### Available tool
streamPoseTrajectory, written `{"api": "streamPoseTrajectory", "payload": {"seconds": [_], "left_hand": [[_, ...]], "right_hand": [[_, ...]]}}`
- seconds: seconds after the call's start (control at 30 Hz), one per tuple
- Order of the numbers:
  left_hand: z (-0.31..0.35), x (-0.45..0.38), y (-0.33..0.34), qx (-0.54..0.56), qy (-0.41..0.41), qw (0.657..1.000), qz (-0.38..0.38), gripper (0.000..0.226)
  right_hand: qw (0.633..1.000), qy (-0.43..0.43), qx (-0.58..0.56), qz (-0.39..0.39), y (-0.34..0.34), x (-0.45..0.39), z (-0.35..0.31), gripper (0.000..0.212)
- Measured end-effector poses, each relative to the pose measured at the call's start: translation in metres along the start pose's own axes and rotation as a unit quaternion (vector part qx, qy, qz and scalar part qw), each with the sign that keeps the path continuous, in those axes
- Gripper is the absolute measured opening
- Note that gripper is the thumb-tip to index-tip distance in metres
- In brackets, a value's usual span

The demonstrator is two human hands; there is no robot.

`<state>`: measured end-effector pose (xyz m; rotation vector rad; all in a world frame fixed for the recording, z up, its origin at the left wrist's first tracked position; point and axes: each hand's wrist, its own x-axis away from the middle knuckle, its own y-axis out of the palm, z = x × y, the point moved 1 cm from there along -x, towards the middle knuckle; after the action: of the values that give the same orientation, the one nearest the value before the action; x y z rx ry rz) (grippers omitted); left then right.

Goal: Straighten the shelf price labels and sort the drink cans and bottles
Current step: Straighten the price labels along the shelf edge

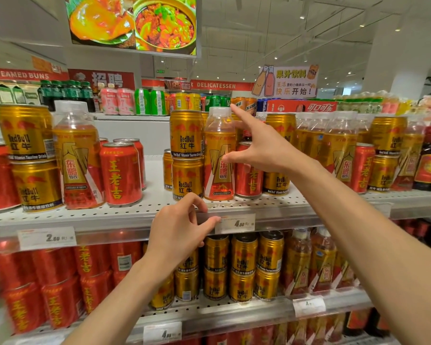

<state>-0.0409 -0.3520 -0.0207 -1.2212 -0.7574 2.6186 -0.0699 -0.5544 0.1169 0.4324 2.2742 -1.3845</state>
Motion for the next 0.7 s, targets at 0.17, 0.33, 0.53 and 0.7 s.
{"api": "streamPoseTrajectory", "payload": {"seconds": [0.17, 0.33, 0.53, 0.7], "left_hand": [[0.001, 0.0, 0.0, -0.001, -0.007, 1.0, 0.002, 0.031], [0.0, -0.001, 0.001, 0.005, -0.012, 1.0, 0.001, 0.03], [-0.002, -0.001, 0.001, 0.012, -0.01, 1.0, 0.004, 0.029], [-0.003, -0.002, 0.002, 0.012, -0.008, 1.0, 0.007, 0.03]], "right_hand": [[1.0, -0.005, 0.028, 0.013, 0.003, 0.001, 0.001, 0.106], [0.999, -0.008, 0.028, 0.031, 0.004, 0.002, 0.002, 0.103], [0.999, -0.009, 0.019, 0.031, -0.001, 0.007, 0.002, 0.094], [0.997, 0.019, 0.007, 0.071, -0.016, 0.015, 0.018, 0.057]]}}
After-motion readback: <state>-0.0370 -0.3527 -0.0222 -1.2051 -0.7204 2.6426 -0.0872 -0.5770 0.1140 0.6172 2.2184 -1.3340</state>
